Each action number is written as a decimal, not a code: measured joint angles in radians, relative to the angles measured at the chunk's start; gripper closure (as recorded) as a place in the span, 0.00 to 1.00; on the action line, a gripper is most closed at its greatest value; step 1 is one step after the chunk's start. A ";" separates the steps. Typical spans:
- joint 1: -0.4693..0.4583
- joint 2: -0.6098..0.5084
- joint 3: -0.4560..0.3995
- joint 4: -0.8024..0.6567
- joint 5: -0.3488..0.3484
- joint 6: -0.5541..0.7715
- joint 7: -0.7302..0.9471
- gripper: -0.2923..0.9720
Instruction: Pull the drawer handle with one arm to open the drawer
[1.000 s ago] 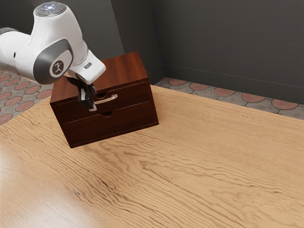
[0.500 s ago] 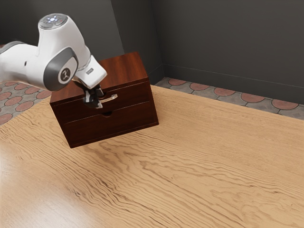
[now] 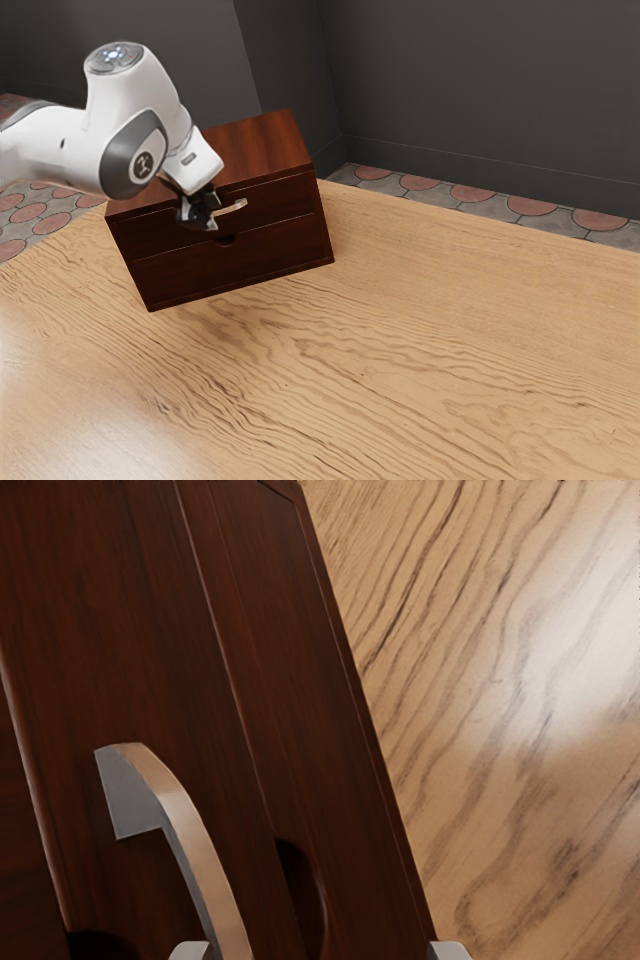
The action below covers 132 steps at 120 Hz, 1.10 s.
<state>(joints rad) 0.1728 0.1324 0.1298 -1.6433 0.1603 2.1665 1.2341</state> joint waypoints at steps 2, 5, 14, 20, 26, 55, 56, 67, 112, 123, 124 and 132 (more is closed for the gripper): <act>0.000 0.001 0.000 0.000 -0.002 0.001 0.002 0.59; 0.000 0.004 0.000 0.000 -0.007 0.004 0.006 0.60; 0.001 0.009 0.001 0.000 -0.017 0.009 0.016 0.60; 0.010 0.011 0.001 0.000 -0.025 0.012 0.022 0.59; 0.015 0.013 0.002 0.000 -0.030 0.015 0.027 0.59; 0.009 0.011 0.006 -0.008 -0.042 0.028 0.048 0.71; 0.008 0.010 0.006 -0.008 -0.042 0.028 0.048 0.72; -0.012 -0.007 0.007 -0.034 -0.044 0.032 0.053 0.75; -0.133 -0.122 0.084 -0.188 -0.054 0.043 0.064 0.78; -0.161 -0.158 0.102 -0.234 -0.064 0.042 0.065 0.77; -0.163 -0.161 0.103 -0.236 -0.066 0.042 0.065 0.77; -0.167 -0.191 0.102 -0.260 -0.074 0.039 0.066 0.78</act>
<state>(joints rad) 0.0057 -0.0583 0.2321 -1.9031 0.0859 2.2055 1.2999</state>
